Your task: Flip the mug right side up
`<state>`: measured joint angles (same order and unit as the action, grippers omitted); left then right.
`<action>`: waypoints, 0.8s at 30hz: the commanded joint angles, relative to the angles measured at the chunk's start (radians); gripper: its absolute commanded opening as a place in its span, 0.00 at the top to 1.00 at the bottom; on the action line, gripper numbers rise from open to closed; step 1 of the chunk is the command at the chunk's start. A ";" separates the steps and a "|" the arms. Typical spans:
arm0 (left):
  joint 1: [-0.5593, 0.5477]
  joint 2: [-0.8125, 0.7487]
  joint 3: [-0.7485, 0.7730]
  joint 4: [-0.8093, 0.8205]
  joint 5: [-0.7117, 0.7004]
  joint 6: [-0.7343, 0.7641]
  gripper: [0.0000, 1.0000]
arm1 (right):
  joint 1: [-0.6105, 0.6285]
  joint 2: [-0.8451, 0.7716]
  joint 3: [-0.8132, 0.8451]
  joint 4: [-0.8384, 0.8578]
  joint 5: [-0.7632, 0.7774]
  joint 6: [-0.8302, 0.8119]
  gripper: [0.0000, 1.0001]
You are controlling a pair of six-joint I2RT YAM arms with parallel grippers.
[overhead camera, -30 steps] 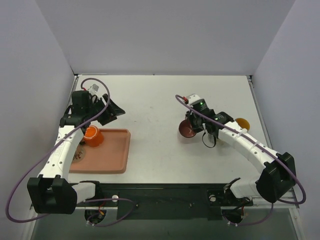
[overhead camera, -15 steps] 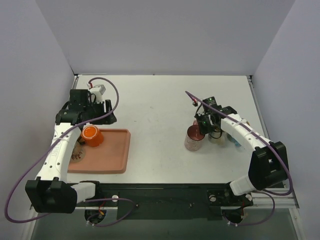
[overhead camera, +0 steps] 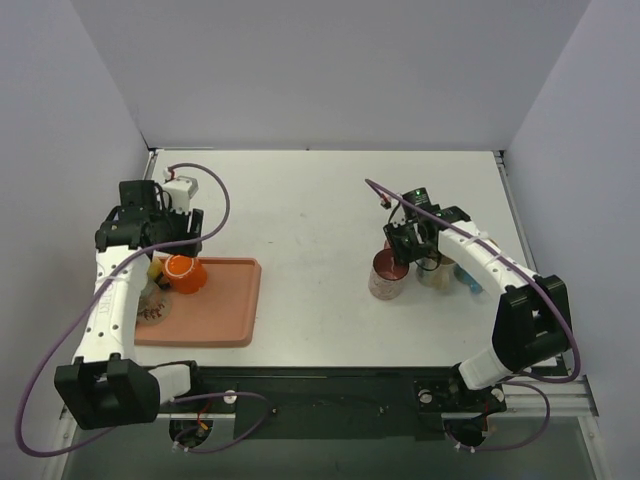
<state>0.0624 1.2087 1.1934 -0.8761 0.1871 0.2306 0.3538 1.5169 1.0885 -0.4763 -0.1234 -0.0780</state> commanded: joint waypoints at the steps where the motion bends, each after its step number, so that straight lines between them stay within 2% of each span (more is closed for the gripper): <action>1: 0.057 -0.015 0.074 -0.024 0.043 0.105 0.30 | 0.002 -0.034 0.062 -0.030 0.016 -0.032 0.65; 7: 0.140 0.014 0.190 -0.168 0.025 0.122 0.28 | 0.034 -0.102 0.131 -0.079 0.071 -0.026 0.49; 12: 0.368 0.061 0.310 -0.358 0.069 0.225 0.27 | 0.073 -0.164 0.186 -0.081 0.022 -0.032 0.31; 13: 0.402 0.071 0.334 -0.413 0.110 0.283 0.27 | 0.079 -0.170 0.206 -0.081 0.004 -0.037 0.27; 14: 0.481 0.071 0.342 -0.438 0.133 0.314 0.26 | 0.082 -0.170 0.214 -0.081 -0.005 -0.042 0.27; 17: 0.646 0.075 0.350 -0.529 0.204 0.525 0.26 | 0.083 -0.166 0.241 -0.079 -0.064 -0.077 0.20; 21: 0.934 0.144 0.348 -0.641 0.274 0.817 0.28 | 0.082 -0.153 0.248 -0.082 -0.114 -0.089 0.19; 24: 1.024 0.189 0.298 -0.678 0.273 1.011 0.31 | 0.089 -0.135 0.241 -0.074 -0.124 -0.074 0.18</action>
<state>0.9714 1.3418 1.5070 -1.3014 0.3794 0.8803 0.4355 1.3621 1.3216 -0.5350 -0.1963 -0.1440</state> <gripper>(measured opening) 0.712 0.812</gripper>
